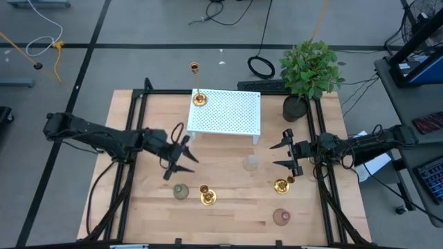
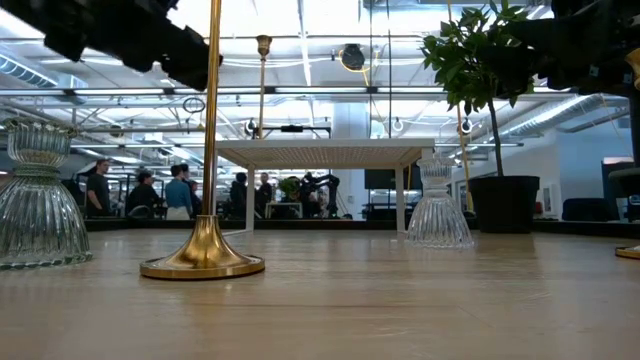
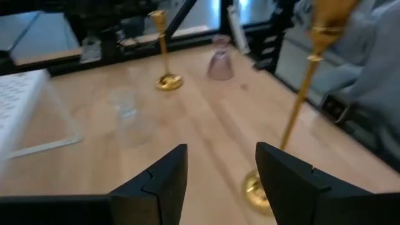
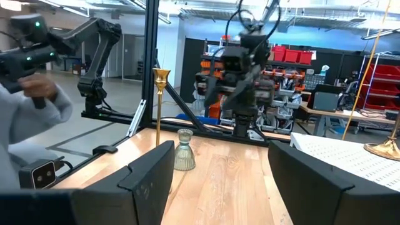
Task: Pick & Place candle stick holders
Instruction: Put the left gold candle holder on the shelf aligned with the other gold candle holder
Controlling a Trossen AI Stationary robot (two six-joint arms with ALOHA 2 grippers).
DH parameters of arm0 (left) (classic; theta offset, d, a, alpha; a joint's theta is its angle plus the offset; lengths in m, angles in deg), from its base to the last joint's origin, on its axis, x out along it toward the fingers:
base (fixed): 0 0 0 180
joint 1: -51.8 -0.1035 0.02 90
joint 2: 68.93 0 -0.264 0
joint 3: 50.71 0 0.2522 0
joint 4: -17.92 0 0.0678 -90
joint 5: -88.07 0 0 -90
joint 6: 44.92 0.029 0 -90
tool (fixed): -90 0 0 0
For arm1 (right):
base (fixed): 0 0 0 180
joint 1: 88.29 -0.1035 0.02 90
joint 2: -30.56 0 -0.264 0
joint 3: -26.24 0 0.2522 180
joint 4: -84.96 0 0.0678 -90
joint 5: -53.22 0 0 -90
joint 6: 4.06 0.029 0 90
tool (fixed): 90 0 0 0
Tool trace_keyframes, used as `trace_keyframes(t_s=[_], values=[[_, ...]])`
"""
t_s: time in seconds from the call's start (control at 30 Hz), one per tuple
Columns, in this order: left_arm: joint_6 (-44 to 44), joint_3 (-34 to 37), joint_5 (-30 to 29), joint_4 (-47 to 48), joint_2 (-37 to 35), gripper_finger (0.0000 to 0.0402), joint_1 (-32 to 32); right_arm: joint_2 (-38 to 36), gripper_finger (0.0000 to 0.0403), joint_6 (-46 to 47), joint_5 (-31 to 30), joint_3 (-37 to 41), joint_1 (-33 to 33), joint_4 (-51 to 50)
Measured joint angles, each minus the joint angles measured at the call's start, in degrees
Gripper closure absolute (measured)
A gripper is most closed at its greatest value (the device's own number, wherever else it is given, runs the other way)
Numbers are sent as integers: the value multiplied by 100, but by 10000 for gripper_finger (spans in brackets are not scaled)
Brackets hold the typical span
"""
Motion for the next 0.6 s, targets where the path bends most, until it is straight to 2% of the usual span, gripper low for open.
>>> trace_keyframes(t_s=[0.27,0.43,0.6], values=[[-501,240,-853,-1459,866,206,901,7,149,16,0,0,0,1],[-652,240,-865,-2603,1516,206,1224,7,149,17,0,-1,0,2],[-718,238,-809,-3355,1917,206,1412,7,149,17,2,0,0,0]])
